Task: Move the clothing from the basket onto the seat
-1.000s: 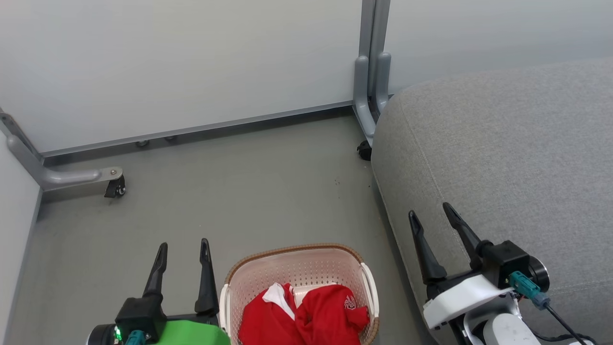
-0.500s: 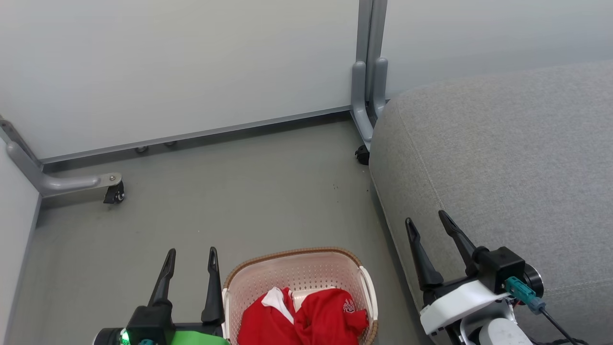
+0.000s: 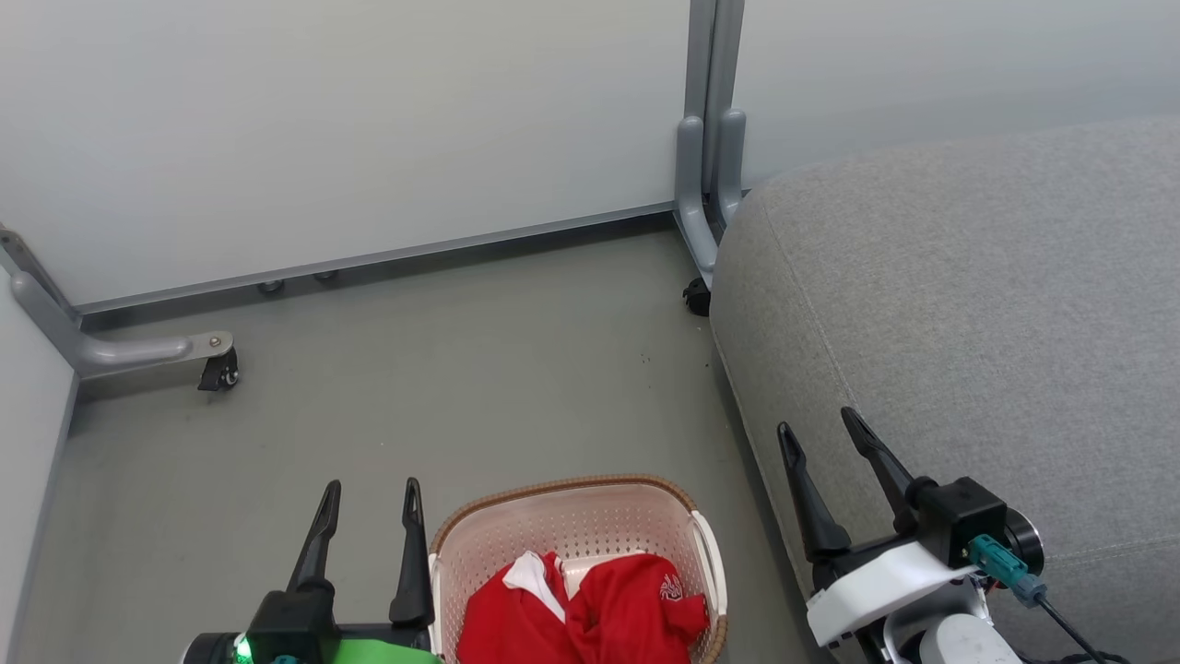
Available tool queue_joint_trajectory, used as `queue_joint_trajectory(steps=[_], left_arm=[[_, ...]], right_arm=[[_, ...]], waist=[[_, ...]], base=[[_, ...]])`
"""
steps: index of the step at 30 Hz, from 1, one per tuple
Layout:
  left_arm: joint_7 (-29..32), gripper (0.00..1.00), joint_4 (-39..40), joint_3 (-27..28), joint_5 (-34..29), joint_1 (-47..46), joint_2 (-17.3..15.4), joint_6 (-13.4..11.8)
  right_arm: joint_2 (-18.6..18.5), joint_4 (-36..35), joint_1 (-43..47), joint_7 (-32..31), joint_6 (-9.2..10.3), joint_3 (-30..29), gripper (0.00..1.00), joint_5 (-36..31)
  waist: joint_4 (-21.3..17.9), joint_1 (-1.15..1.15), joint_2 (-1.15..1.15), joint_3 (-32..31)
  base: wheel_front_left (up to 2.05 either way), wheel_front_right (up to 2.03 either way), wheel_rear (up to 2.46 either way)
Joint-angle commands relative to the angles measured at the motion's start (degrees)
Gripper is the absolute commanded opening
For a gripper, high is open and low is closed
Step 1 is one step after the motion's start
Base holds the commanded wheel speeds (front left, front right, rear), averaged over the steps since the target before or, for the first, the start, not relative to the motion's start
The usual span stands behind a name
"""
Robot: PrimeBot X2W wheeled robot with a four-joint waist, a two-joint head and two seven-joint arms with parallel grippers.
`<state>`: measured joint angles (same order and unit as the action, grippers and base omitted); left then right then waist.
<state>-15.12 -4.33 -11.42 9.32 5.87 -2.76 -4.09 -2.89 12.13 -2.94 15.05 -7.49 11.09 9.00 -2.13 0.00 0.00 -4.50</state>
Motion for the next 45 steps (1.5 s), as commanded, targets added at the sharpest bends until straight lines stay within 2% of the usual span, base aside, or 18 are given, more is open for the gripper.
queue_joint_trajectory(steps=[1,12,19,23,29,35,39,45], left_arm=[[-0.1,1.0,-0.2,0.1,0.0,1.0,-0.2,0.0],[-0.1,1.0,-3.3,-0.7,0.0,0.9,-0.2,0.9],[-0.1,1.0,-10.5,-2.3,-1.3,-0.8,-0.2,0.2],[-0.1,1.0,-14.7,-3.4,-4.7,-2.5,-0.2,0.4],[0.0,1.0,-22.4,-6.6,-10.6,-10.4,-2.1,2.1],[-0.1,1.0,-31.5,-13.4,-17.2,-22.1,-6.2,3.6],[-0.1,1.0,-39.2,-19.2,-22.1,-30.9,-9.1,5.7],[-0.1,1.0,-49.3,-26.9,-27.9,-43.2,-11.2,8.7]], right_arm=[[0.0,0.1,-0.1,0.2,0.0,-0.1,1.0,0.3],[0.0,0.5,-0.2,0.2,0.0,-0.4,1.0,0.7],[0.0,0.4,-0.8,0.2,0.0,-0.6,1.0,0.4],[0.0,0.1,-1.3,0.2,0.0,-0.3,1.0,0.5],[0.0,-1.6,-5.2,0.2,0.0,-0.4,1.0,0.7],[0.0,-3.3,-9.4,0.2,0.0,0.0,1.0,2.1],[0.0,-4.1,-11.6,0.2,0.0,0.7,1.0,3.3],[0.0,-5.2,-14.1,0.2,0.0,1.8,1.0,5.2]], waist=[[0.0,0.0,0.0,0.0],[-0.4,0.0,0.0,0.6],[-1.8,0.0,0.0,3.9],[-3.3,0.0,0.0,7.4],[-5.7,0.0,0.0,18.0],[-7.9,0.0,0.0,28.0],[-9.4,0.0,0.0,34.1],[-11.0,0.0,0.0,41.8]], base=[[0.0,0.0,0.0],[0.0,0.0,0.0],[0.0,0.0,0.0],[0.0,0.0,0.0],[0.0,0.0,0.0],[0.0,0.0,0.0],[0.0,0.0,0.0],[0.0,0.0,0.0]])
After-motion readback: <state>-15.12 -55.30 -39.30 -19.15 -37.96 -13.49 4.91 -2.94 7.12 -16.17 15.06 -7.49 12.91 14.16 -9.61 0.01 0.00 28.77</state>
